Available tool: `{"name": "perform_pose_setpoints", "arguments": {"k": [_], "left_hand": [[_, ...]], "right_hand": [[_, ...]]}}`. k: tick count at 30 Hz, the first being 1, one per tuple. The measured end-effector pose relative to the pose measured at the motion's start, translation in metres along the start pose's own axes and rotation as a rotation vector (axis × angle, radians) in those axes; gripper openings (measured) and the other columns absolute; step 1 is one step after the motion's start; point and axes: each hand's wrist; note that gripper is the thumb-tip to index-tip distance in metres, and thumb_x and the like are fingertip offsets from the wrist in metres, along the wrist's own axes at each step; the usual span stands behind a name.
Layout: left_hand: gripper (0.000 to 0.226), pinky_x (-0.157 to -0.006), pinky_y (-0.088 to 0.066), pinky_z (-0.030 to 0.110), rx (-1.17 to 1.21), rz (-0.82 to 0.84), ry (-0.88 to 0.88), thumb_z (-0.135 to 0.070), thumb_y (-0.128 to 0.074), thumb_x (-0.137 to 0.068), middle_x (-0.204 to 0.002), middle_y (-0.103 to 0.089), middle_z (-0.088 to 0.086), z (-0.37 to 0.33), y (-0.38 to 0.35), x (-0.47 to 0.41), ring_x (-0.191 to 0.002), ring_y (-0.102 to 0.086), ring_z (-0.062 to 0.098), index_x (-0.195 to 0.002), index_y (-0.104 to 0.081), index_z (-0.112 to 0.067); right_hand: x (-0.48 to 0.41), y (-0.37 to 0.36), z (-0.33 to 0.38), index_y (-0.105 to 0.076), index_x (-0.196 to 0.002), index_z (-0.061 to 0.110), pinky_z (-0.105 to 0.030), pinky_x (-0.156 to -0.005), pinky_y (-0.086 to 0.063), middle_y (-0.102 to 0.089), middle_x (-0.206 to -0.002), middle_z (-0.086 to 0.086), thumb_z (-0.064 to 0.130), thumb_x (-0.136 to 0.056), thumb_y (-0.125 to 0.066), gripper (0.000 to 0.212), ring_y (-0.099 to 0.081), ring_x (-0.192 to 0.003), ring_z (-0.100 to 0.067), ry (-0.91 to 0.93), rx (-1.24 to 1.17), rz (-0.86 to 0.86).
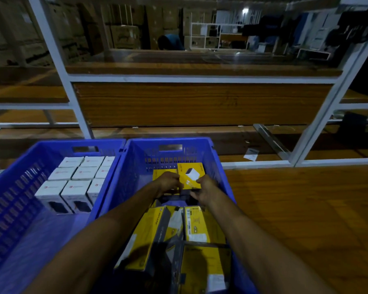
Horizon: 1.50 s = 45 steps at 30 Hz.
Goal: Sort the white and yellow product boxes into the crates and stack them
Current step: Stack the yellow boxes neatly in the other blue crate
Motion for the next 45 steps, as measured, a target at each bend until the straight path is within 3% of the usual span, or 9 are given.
{"name": "perform_pose_setpoints", "arguments": {"k": [4,6,12,16,21,26,31,36,45], "left_hand": [[0.027,-0.08,-0.053,0.042,-0.112,0.062,-0.051,0.009,-0.065,-0.086,-0.087,-0.049,0.003,0.003,-0.001,-0.01,-0.077,-0.054,0.016,-0.077,-0.054,-0.015],[0.022,-0.074,-0.053,0.04,-0.126,0.085,-0.062,0.011,-0.061,-0.086,-0.093,-0.051,0.012,0.005,0.002,-0.011,-0.077,-0.053,0.018,-0.08,-0.058,-0.01],[0.013,-0.078,-0.051,0.046,-0.318,0.019,-0.076,0.004,-0.063,-0.086,-0.077,-0.053,0.012,-0.013,-0.004,-0.006,-0.071,-0.053,0.025,-0.084,-0.054,-0.005],[0.069,-0.109,-0.035,0.034,-0.799,-0.009,-0.2,-0.023,-0.066,-0.092,-0.155,-0.036,0.015,-0.027,-0.003,0.012,-0.14,-0.039,0.03,-0.149,-0.034,-0.002],[0.036,-0.096,-0.049,0.045,-0.904,0.193,-0.246,-0.017,-0.06,-0.092,-0.127,-0.064,0.016,-0.029,-0.004,0.054,-0.112,-0.062,0.031,-0.126,-0.064,-0.005],[0.032,-0.078,-0.049,0.038,-0.813,0.278,-0.255,-0.009,-0.057,-0.09,-0.107,-0.069,0.019,-0.021,0.003,0.096,-0.091,-0.064,0.031,-0.121,-0.065,-0.004],[0.055,-0.085,-0.053,0.039,-0.533,0.204,-0.264,-0.015,-0.068,-0.09,-0.109,-0.07,0.013,-0.019,0.011,0.11,-0.092,-0.067,0.024,-0.141,-0.047,-0.006],[0.057,-0.062,-0.054,0.017,-0.159,0.211,-0.177,-0.014,-0.072,-0.088,-0.091,-0.068,0.004,-0.023,0.018,0.11,-0.078,-0.066,0.011,-0.14,-0.047,-0.01],[0.047,-0.094,-0.054,0.051,0.274,0.14,-0.23,-0.023,-0.08,-0.077,-0.112,-0.073,0.016,-0.027,0.022,0.104,-0.103,-0.069,0.037,-0.118,-0.067,-0.002]], "right_hand": [[0.016,0.001,0.006,-0.046,-0.096,0.006,-0.034,-0.056,-0.037,-0.042,-0.081,-0.011,0.008,-0.097,-0.048,0.003,-0.038,-0.067,-0.023,0.088,0.115,-0.02],[0.024,0.003,0.009,-0.046,-0.082,0.01,-0.028,-0.05,-0.035,-0.038,-0.069,-0.006,0.007,-0.095,-0.049,0.014,-0.034,-0.055,-0.02,0.14,0.199,0.021],[0.044,0.007,0.006,-0.069,-0.106,0.0,-0.034,-0.08,-0.049,-0.067,-0.105,-0.015,0.013,-0.089,-0.058,0.024,-0.063,-0.1,-0.033,0.735,1.301,-0.02],[0.059,0.014,0.004,-0.06,-0.091,0.005,-0.036,-0.065,-0.044,-0.056,-0.082,-0.012,0.024,-0.094,-0.057,0.02,-0.059,-0.085,-0.033,0.601,1.703,0.241],[0.065,0.02,0.011,-0.058,-0.128,0.023,-0.039,-0.088,-0.053,-0.063,-0.124,0.0,0.051,-0.07,-0.084,0.07,-0.061,-0.102,-0.024,0.332,1.818,0.444],[0.064,0.021,0.017,-0.061,-0.129,0.011,-0.044,-0.089,-0.056,-0.063,-0.126,-0.006,0.029,-0.077,-0.085,0.06,-0.063,-0.107,-0.031,0.36,1.992,0.464],[0.056,0.03,0.023,-0.07,-0.089,0.003,-0.043,-0.076,-0.048,-0.063,-0.081,-0.011,0.026,-0.077,-0.085,0.03,-0.058,-0.081,-0.03,0.566,1.697,0.564],[0.069,0.035,0.034,-0.077,-0.106,0.014,-0.03,-0.086,-0.054,-0.074,-0.104,0.003,0.023,-0.072,-0.087,0.037,-0.064,-0.099,-0.011,0.669,1.365,0.524],[0.07,0.027,0.039,-0.076,-0.092,0.01,-0.026,-0.069,-0.053,-0.075,-0.086,-0.005,0.019,-0.083,-0.078,0.014,-0.069,-0.073,-0.009,0.834,0.45,0.217]]}}
Point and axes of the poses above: each hand's wrist, its own x-axis away from the middle knuckle, its own y-axis out of the back of the hand, z = x × y
